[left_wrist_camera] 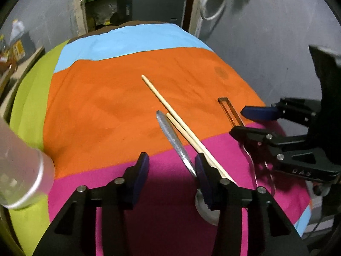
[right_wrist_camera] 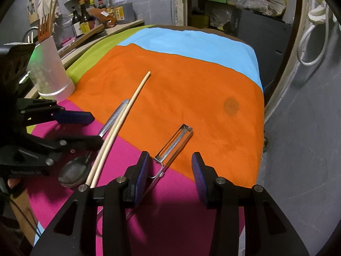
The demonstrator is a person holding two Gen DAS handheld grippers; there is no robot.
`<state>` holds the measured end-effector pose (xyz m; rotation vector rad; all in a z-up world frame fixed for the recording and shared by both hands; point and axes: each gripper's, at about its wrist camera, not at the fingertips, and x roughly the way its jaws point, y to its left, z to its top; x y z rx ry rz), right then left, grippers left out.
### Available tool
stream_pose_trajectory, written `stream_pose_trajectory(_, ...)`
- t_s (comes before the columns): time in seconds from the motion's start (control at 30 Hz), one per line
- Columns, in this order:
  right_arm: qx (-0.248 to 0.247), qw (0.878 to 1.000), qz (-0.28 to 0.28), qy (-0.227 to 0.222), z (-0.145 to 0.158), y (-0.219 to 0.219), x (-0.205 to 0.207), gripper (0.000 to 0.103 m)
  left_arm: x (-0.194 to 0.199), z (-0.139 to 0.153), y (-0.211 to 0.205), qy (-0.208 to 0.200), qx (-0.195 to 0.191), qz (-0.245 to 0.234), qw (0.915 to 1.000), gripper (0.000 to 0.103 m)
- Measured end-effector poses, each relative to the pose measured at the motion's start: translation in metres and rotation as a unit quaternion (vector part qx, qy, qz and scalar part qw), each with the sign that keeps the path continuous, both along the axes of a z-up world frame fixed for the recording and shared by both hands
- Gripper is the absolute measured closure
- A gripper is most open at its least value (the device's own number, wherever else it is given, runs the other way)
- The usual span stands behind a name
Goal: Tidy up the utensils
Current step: 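Grasp the metal spoon with the left tool while the right tool grasps the metal peeler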
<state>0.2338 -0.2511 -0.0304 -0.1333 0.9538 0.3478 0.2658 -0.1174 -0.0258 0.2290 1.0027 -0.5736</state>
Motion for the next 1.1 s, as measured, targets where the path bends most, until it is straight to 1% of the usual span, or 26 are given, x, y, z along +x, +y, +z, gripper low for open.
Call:
stream_pose_trajectory(0.07,0.007,1.000,-0.003,0.001,0.000,-0.001,0.000,0.065,0.000,0.000,-0.005,-0.001,0.011,-0.006,0.9999,0.073)
stream_pose_trajectory(0.13,0.014,1.000,-0.007,0.001,-0.001,-0.002,0.000,0.066,0.002,-0.002,-0.006,-0.004,0.022,-0.011,0.9997,0.083)
stream_pose_trajectory(0.2,0.020,1.000,-0.009,0.002,-0.001,-0.002,0.000,0.066,0.004,-0.002,-0.004,-0.009,0.030,-0.010,0.9995,0.090)
stream_pose_trajectory(0.23,0.023,1.000,-0.010,0.003,-0.001,-0.002,0.001,0.067,0.005,-0.003,-0.002,-0.007,0.027,-0.010,0.9996,0.091)
stream_pose_trajectory(0.33,0.026,1.000,-0.004,0.004,-0.002,0.002,0.002,0.073,0.009,-0.005,0.003,-0.004,0.023,-0.002,0.9997,0.097)
stream_pose_trajectory(0.4,0.027,1.000,0.004,0.005,-0.003,0.006,0.004,0.078,0.006,-0.004,0.007,-0.006,0.023,0.003,0.9997,0.098)
stream_pose_trajectory(0.47,0.028,1.000,0.008,0.007,-0.003,0.008,0.007,0.081,0.006,-0.004,0.015,-0.003,0.021,0.004,0.9998,0.098)
stream_pose_trajectory(0.53,0.030,0.999,0.009,0.011,-0.003,0.011,0.010,0.081,0.007,-0.003,0.016,0.002,0.021,-0.005,0.9998,0.098)
stream_pose_trajectory(0.6,0.027,0.999,0.008,0.015,-0.003,0.014,0.012,0.081,0.011,-0.001,0.015,0.015,0.022,-0.008,0.9996,0.098)
stream_pose_trajectory(0.67,0.016,1.000,0.005,0.022,-0.002,0.019,0.017,0.081,0.018,0.000,0.010,0.027,0.033,-0.015,0.9990,0.098)
stream_pose_trajectory(0.73,0.005,0.999,-0.005,0.040,-0.001,0.022,0.024,0.081,0.021,-0.001,0.006,0.031,0.046,-0.019,0.9983,0.098)
stream_pose_trajectory(0.83,-0.019,0.998,-0.016,0.060,0.000,0.029,0.030,0.081,0.021,-0.001,0.000,0.021,0.062,-0.021,0.9976,0.098)
stream_pose_trajectory(0.9,-0.029,0.997,-0.029,0.066,-0.001,0.033,0.031,0.081,0.015,-0.003,-0.002,0.003,0.066,-0.019,0.9976,0.098)
stream_pose_trajectory(1.0,-0.023,0.996,-0.053,0.070,-0.001,0.032,0.032,0.084,0.004,-0.004,0.003,-0.010,0.048,-0.008,0.9988,0.099)
stream_pose_trajectory(1.07,0.001,0.995,-0.070,0.064,-0.001,0.026,0.028,0.086,-0.003,-0.004,0.011,-0.021,0.022,0.005,0.9995,0.099)
stream_pose_trajectory(1.1,0.020,0.995,-0.075,0.061,0.000,0.022,0.026,0.088,-0.009,-0.003,0.016,-0.037,0.011,0.009,0.9992,0.099)
